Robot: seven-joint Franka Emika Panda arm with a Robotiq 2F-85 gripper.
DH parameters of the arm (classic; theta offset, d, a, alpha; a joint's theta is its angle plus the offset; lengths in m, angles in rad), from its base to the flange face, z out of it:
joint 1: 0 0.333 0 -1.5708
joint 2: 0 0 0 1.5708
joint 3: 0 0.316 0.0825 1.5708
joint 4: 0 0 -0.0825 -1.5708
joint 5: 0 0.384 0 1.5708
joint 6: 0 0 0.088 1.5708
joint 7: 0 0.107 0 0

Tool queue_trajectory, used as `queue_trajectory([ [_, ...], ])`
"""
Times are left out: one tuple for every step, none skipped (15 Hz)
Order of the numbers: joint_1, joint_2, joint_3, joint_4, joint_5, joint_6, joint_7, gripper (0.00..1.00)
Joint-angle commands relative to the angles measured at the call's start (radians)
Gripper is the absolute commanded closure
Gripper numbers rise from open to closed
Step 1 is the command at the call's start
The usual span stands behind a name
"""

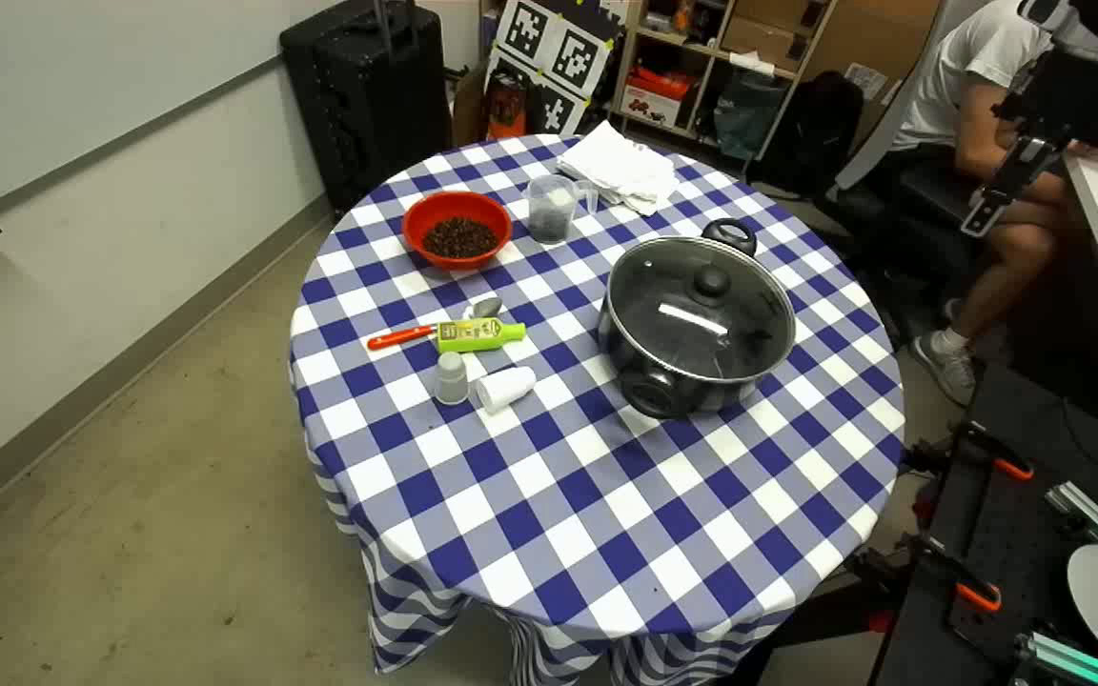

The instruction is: Put the pot of the lid on the table

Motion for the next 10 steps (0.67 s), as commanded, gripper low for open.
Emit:
queue_trajectory([
  [-0.007,0.0,0.007,0.002,0.002,-0.003,-0.002,0.0],
  [-0.007,0.0,0.007,0.002,0.002,-0.003,-0.002,0.0],
  [-0.009,-0.003,0.009,0.004,-0.004,-0.002,0.002,0.0],
  [-0.01,-0.008,0.012,0.008,-0.014,0.001,0.004,0.0],
  [-0.011,-0.005,0.014,0.011,-0.016,0.004,0.009,0.0],
  [-0.008,0.013,0.012,0.018,-0.01,0.025,0.001,0.0],
  [-0.006,0.03,0.011,0.027,-0.002,0.045,0.003,0.0],
  [-0.003,0.055,0.014,0.032,0.006,0.103,0.018,0.0],
  [0.0,0.071,0.016,0.036,0.016,0.158,0.032,0.0],
  [0.004,0.099,0.022,0.046,0.022,0.228,0.052,0.0],
])
